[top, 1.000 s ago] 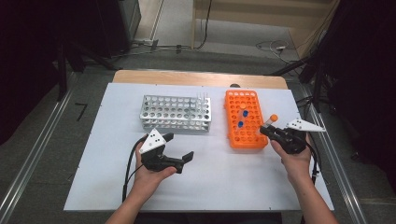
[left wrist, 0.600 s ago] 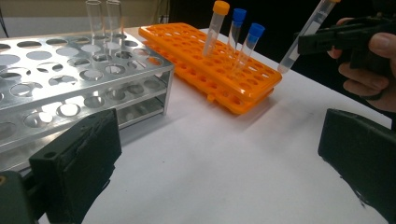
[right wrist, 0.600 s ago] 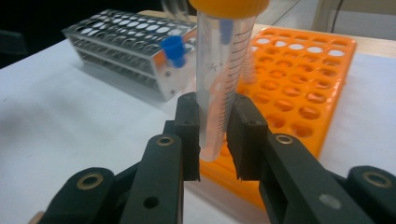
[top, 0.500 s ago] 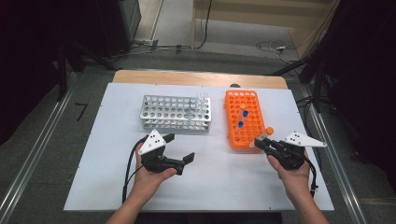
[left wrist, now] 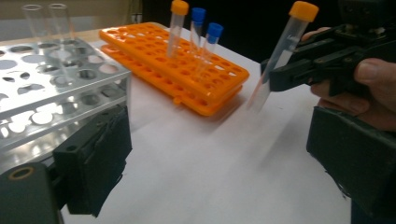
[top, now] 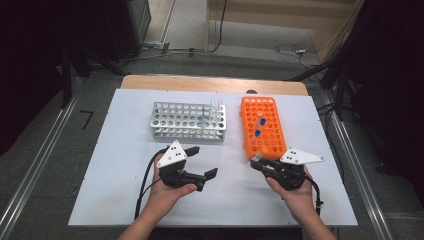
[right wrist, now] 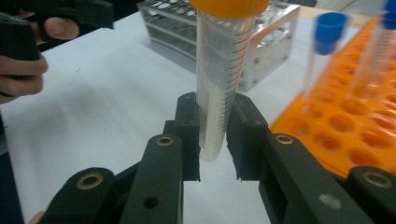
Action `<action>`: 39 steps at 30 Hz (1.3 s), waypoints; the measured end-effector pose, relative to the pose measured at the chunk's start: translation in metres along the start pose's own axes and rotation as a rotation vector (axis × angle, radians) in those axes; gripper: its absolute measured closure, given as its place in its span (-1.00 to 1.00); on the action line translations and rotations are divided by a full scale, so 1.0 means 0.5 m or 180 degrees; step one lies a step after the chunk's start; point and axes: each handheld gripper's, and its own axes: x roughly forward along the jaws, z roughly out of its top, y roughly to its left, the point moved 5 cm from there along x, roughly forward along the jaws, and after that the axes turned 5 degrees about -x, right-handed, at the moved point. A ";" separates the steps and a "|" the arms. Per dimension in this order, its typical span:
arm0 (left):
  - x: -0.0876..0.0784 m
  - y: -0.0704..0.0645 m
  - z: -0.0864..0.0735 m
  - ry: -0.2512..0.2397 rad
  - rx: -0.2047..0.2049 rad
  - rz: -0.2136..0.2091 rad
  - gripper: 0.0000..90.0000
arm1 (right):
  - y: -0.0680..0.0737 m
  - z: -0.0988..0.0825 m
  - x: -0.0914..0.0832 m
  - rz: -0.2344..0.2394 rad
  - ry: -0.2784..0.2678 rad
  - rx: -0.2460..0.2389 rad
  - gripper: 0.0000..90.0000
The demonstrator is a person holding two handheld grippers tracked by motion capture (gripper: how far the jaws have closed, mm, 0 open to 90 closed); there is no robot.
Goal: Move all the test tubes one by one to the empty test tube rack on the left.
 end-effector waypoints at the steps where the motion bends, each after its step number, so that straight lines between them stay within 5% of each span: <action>1: 0.003 -0.004 0.001 0.0008 0.0014 -0.0023 -0.80 | 0.008 0.001 0.006 0.0025 0.0024 -0.0027 0.63; 13: 0.024 -0.046 0.014 0.0004 0.0086 -0.0330 -0.32 | 0.077 0.003 0.062 0.0311 0.0185 -0.0223 0.63; 31: 0.049 -0.073 0.012 0.0136 0.0329 -0.0399 0.53 | 0.128 0.008 0.095 0.0538 0.0275 -0.0383 0.62; 39: 0.048 -0.074 0.010 0.0135 0.0413 -0.0374 0.57 | 0.129 0.007 0.095 0.0561 0.0296 -0.0380 0.62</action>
